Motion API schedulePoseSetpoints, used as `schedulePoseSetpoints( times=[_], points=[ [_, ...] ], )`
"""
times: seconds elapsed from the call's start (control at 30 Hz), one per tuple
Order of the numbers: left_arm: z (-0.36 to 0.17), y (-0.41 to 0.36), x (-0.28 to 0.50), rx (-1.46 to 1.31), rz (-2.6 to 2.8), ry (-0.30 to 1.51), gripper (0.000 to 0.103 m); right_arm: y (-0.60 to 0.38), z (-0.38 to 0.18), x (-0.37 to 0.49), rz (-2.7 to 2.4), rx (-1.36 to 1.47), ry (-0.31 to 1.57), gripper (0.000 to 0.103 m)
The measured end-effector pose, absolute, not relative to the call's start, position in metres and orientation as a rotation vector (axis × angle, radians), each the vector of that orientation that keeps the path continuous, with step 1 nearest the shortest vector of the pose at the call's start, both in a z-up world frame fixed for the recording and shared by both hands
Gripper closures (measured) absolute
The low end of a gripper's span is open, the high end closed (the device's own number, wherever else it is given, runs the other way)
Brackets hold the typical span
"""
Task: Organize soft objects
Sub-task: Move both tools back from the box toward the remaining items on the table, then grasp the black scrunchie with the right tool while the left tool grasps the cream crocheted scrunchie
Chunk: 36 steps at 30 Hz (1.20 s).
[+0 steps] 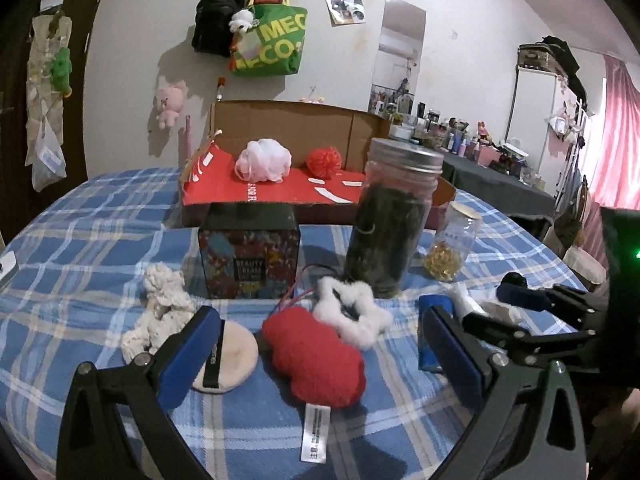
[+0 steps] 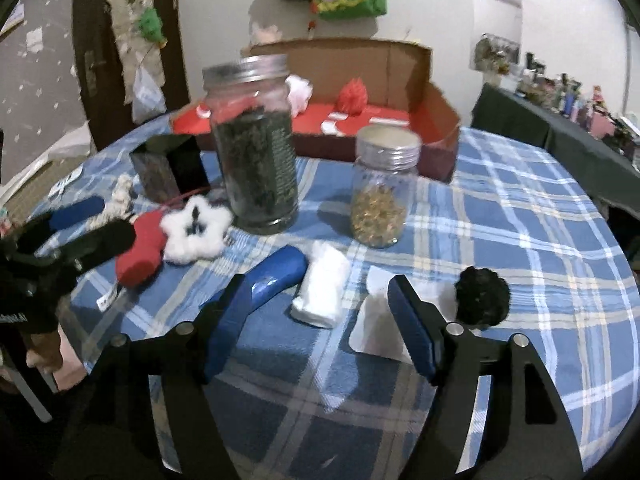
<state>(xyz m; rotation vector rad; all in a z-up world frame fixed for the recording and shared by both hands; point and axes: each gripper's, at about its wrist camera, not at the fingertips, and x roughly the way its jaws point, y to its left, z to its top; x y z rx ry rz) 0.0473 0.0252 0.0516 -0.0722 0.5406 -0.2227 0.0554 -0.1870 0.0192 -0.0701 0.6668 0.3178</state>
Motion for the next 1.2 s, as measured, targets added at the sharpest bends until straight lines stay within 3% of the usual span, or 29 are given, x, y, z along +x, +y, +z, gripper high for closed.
schedulePoseSetpoints(
  times=[0.3, 0.83, 1.2],
  points=[
    [0.037, 0.022, 0.037, -0.057, -0.165, 0.502, 0.0, -0.199, 0.013, 0.031, 0.226, 0.014, 0.517, 0.029],
    [0.036, 0.027, 0.035, -0.022, -0.137, 0.504, 0.0, -0.216, 0.007, 0.04, 0.19, 0.046, 0.559, 0.028],
    [0.061, 0.087, 0.063, -0.005, -0.013, 0.543, 0.002, -0.272, 0.016, 0.068, 0.138, 0.121, 0.648, 0.028]
  ],
)
